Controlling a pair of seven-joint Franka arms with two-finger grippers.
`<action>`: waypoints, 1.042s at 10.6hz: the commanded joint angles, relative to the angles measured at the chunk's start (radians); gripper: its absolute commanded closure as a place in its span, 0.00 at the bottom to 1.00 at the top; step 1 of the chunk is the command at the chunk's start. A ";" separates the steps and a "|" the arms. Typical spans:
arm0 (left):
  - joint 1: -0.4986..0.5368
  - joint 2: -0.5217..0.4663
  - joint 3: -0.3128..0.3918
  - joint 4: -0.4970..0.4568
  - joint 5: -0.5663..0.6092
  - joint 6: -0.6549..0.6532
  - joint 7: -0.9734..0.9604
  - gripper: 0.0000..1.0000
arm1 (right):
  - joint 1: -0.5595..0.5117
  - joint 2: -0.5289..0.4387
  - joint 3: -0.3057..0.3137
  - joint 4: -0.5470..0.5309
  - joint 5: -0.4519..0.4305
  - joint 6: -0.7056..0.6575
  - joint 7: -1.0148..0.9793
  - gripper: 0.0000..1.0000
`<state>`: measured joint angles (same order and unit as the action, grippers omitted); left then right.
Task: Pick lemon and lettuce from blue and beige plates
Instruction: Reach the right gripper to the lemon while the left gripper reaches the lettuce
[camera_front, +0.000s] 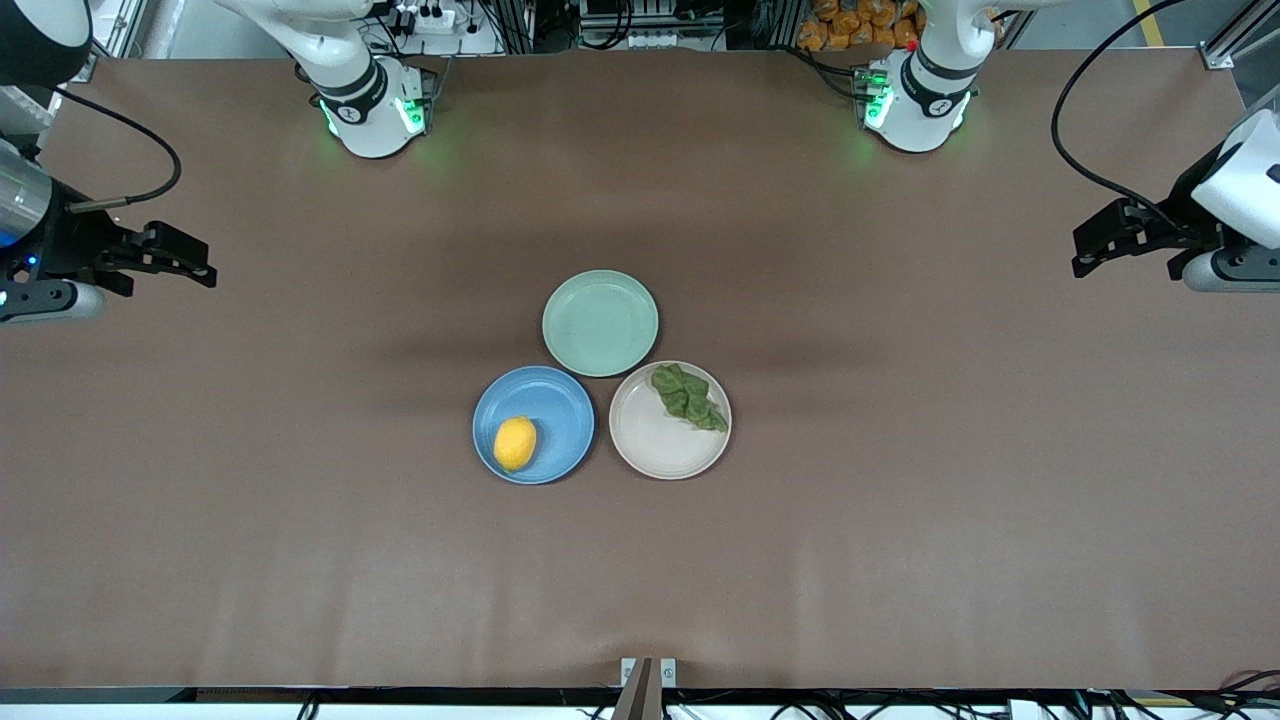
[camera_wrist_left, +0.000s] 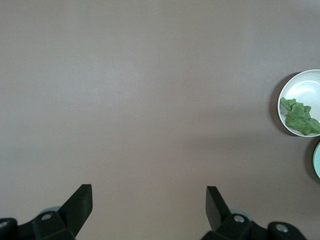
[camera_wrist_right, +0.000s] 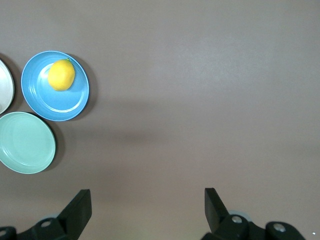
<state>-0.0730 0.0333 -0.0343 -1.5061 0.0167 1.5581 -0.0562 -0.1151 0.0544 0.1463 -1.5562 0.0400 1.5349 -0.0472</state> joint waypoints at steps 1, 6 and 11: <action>0.004 -0.009 -0.004 0.001 0.009 0.002 0.021 0.00 | -0.009 -0.028 0.007 -0.022 0.000 -0.001 -0.005 0.00; -0.019 0.020 -0.015 0.003 -0.012 0.010 -0.001 0.00 | -0.008 -0.013 0.006 -0.012 0.017 0.011 0.000 0.00; -0.221 0.144 -0.016 0.003 -0.050 0.160 -0.184 0.00 | 0.066 0.146 0.007 -0.013 0.086 0.166 0.212 0.00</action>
<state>-0.2298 0.1357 -0.0551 -1.5137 -0.0210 1.6776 -0.1660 -0.0895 0.1271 0.1516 -1.5780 0.1090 1.6421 0.0733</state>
